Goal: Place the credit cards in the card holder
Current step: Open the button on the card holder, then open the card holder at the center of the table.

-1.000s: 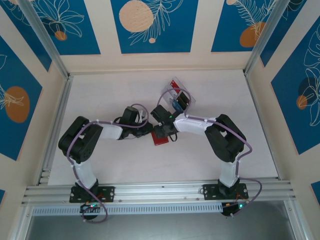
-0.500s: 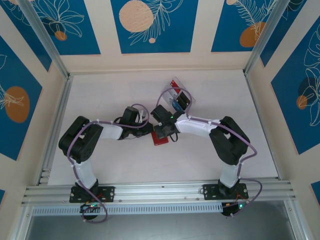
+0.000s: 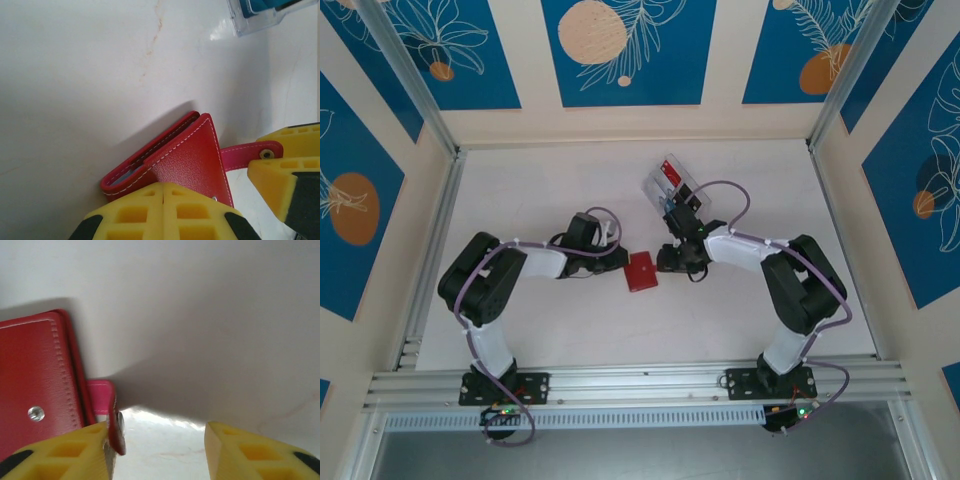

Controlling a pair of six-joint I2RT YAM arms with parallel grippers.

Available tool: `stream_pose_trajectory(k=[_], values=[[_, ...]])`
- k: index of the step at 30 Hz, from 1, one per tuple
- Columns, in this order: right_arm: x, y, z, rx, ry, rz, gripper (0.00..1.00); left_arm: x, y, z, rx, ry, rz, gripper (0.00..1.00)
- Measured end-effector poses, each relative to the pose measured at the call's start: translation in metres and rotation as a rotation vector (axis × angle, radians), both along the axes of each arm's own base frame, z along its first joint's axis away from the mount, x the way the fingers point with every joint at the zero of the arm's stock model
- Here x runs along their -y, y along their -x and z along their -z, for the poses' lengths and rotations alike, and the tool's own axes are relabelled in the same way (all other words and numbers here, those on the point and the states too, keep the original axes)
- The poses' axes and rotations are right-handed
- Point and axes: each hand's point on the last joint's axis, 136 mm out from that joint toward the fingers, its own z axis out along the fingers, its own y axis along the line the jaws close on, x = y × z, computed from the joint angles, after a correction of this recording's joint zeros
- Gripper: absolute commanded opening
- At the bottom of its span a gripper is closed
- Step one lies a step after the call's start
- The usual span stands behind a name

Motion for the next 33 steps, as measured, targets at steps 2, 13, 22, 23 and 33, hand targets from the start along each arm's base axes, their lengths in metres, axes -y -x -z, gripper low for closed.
stream_pose_trajectory(k=[2,13,22,23,33], values=[[0.0,0.001,-0.01,0.045,0.026,-0.001,0.41,0.003,0.004,0.0,-0.004,-0.002,0.016,0.0],[-0.076,-0.021,-0.091,0.179,-0.157,-0.123,0.0,0.005,0.006,0.0,-0.001,-0.014,0.037,0.0],[-0.058,-0.009,-0.008,-0.039,-0.065,-0.088,0.0,0.005,0.006,0.0,-0.005,-0.018,0.037,0.0],[-0.053,-0.01,-0.006,-0.043,-0.06,-0.076,0.0,0.005,0.006,0.0,-0.005,-0.018,0.037,0.0],[-0.03,-0.008,0.005,-0.071,-0.019,-0.021,0.0,0.005,0.006,0.0,0.0,-0.02,0.042,0.0]])
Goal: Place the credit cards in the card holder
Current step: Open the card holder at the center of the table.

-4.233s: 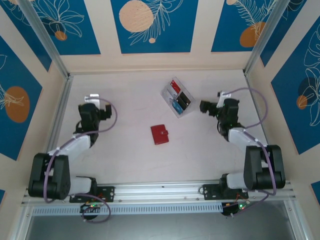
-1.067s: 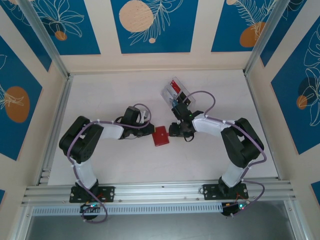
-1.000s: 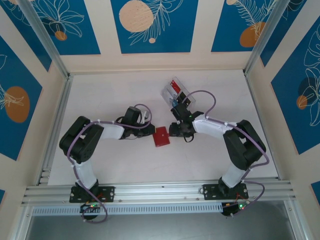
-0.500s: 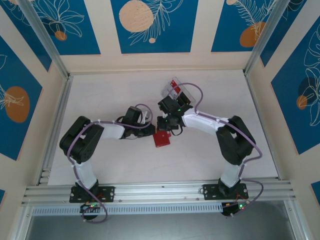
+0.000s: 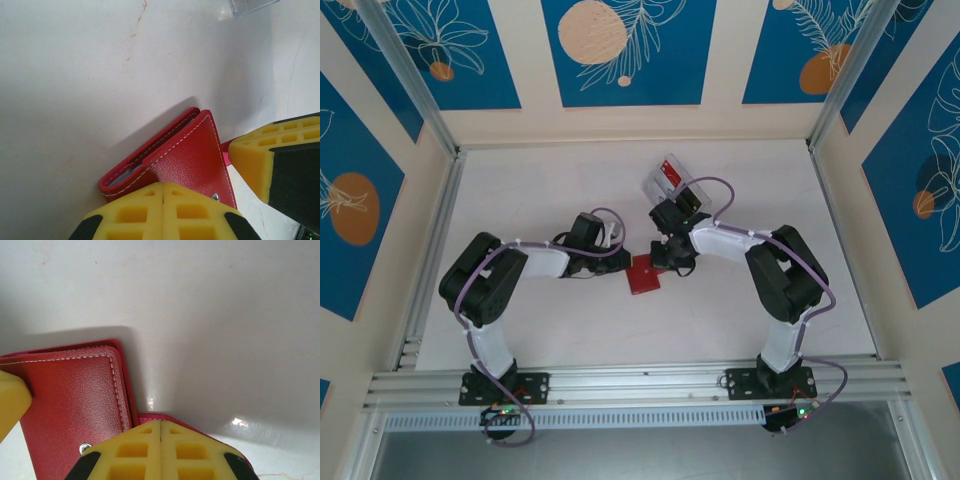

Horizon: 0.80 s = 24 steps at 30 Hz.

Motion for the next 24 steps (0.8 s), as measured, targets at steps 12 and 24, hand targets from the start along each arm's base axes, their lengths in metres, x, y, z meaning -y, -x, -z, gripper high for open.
stream_pose_trajectory(k=[12,24], values=[[-0.002,0.005,0.006,-0.062,-0.176,0.043,0.35,0.0,0.001,0.001,0.01,-0.013,0.008,0.0],[-0.014,0.003,-0.007,-0.084,-0.387,0.045,0.62,0.0,0.001,0.001,0.012,-0.018,0.006,0.06]])
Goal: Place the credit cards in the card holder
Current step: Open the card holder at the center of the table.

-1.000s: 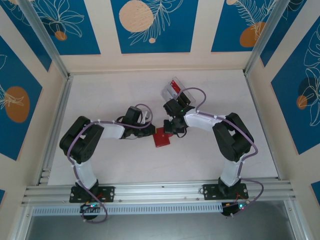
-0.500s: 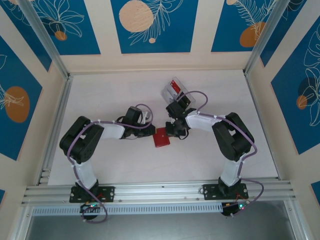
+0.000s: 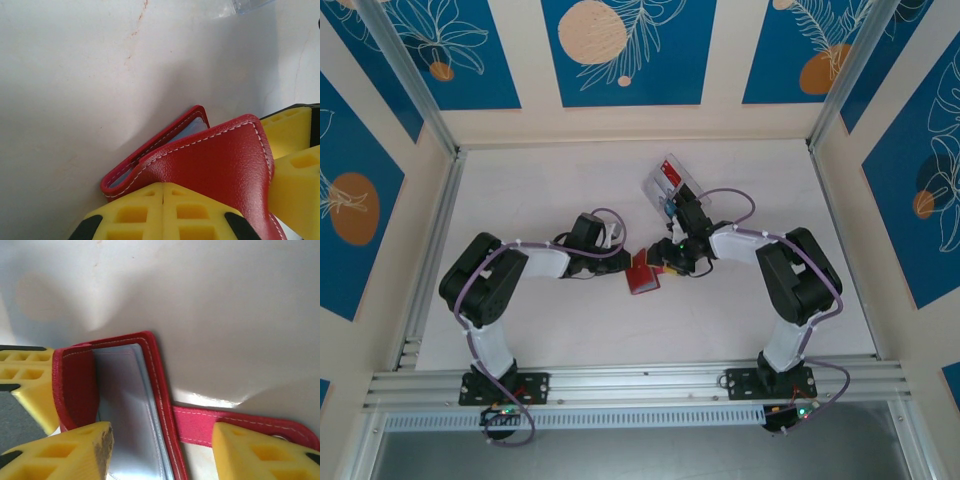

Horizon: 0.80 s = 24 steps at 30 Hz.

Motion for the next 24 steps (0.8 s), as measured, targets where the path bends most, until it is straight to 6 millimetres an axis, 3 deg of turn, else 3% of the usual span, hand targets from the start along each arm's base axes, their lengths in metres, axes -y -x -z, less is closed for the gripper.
stream_pose_trajectory(k=[4,8,13,18,21,24], values=[[-0.007,0.003,-0.003,0.008,-0.019,-0.022,0.64,-0.001,0.002,-0.003,-0.008,-0.006,-0.013,0.2],[-0.014,0.01,-0.003,0.005,-0.02,-0.05,0.53,-0.009,0.006,-0.009,-0.021,-0.034,-0.062,0.36],[-0.025,0.015,-0.008,0.014,-0.022,-0.084,0.52,-0.02,0.014,-0.023,-0.016,-0.047,-0.111,0.52],[-0.034,0.011,-0.017,0.038,-0.037,-0.099,0.52,-0.033,0.024,-0.041,0.005,-0.052,-0.151,0.44],[-0.04,0.008,-0.024,0.054,-0.047,-0.106,0.52,-0.051,0.027,-0.049,0.016,-0.068,-0.206,0.28],[-0.044,0.007,-0.027,0.063,-0.052,-0.114,0.5,-0.071,0.035,-0.044,0.005,-0.103,-0.249,0.1]])
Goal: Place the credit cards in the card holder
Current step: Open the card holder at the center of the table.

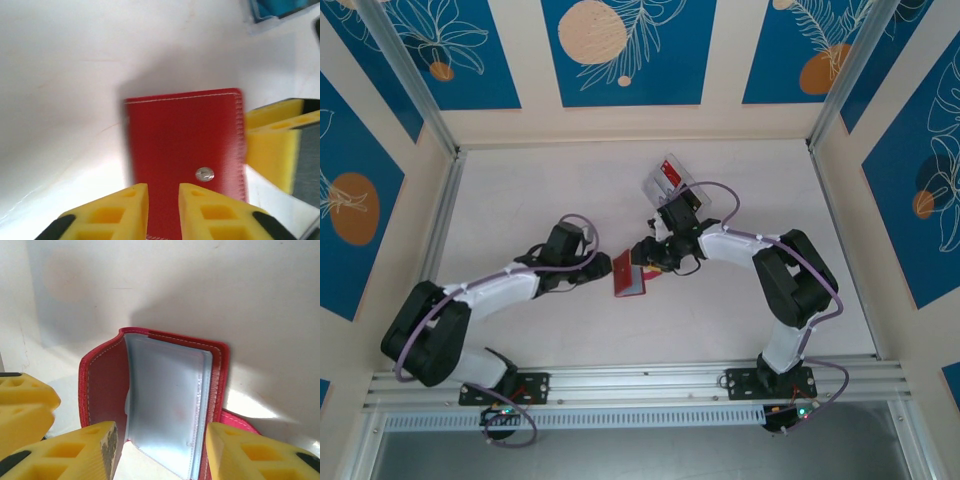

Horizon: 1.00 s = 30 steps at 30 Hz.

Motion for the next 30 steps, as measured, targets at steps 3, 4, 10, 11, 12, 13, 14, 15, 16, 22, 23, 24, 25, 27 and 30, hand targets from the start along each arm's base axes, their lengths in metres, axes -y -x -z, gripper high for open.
stream_pose_trajectory(k=[3,4,10,11,12,13,14,15,16,22,23,24,25,27,30], values=[[-0.006,0.002,-0.004,0.004,-0.002,-0.014,0.48,-0.013,0.009,0.015,-0.043,-0.037,-0.018,0.0],[-0.008,0.002,-0.006,0.005,-0.003,-0.02,0.47,-0.018,0.013,0.021,-0.06,-0.053,-0.019,0.0],[-0.041,0.004,-0.019,0.034,-0.02,-0.091,0.37,-0.047,0.024,0.028,-0.115,-0.123,-0.077,0.0],[-0.049,0.004,-0.02,0.037,-0.025,-0.105,0.37,-0.055,0.024,0.026,-0.121,-0.136,-0.1,0.0],[-0.055,0.004,-0.02,0.038,-0.026,-0.118,0.37,-0.062,0.024,0.025,-0.124,-0.147,-0.121,0.0],[-0.062,0.005,-0.018,0.035,-0.027,-0.131,0.37,-0.07,0.024,0.023,-0.129,-0.158,-0.145,0.0],[-0.069,0.005,-0.015,0.032,-0.026,-0.142,0.37,-0.078,0.024,0.022,-0.133,-0.169,-0.169,0.0],[-0.073,0.006,-0.011,0.026,-0.02,-0.151,0.37,-0.084,0.025,0.02,-0.135,-0.177,-0.185,0.0],[-0.079,0.007,-0.007,0.021,-0.009,-0.159,0.36,-0.09,0.027,0.017,-0.134,-0.189,-0.199,0.0],[-0.081,0.019,0.024,0.041,0.161,-0.186,0.42,-0.091,0.027,-0.005,-0.1,-0.19,-0.166,0.01],[-0.082,0.021,0.024,0.043,0.168,-0.197,0.43,-0.087,0.024,-0.011,-0.09,-0.177,-0.155,0.01],[-0.082,0.023,0.024,0.043,0.174,-0.203,0.44,-0.084,0.021,-0.017,-0.079,-0.167,-0.145,0.01],[-0.081,0.023,0.023,0.041,0.18,-0.209,0.45,-0.079,0.018,-0.023,-0.066,-0.156,-0.128,0.01],[-0.082,0.019,0.021,0.044,0.183,-0.21,0.48,-0.069,0.011,-0.032,-0.054,-0.134,-0.1,0.0],[-0.079,0.012,0.019,0.045,0.191,-0.207,0.48,-0.049,0.0,-0.035,-0.06,-0.099,-0.053,0.0]])
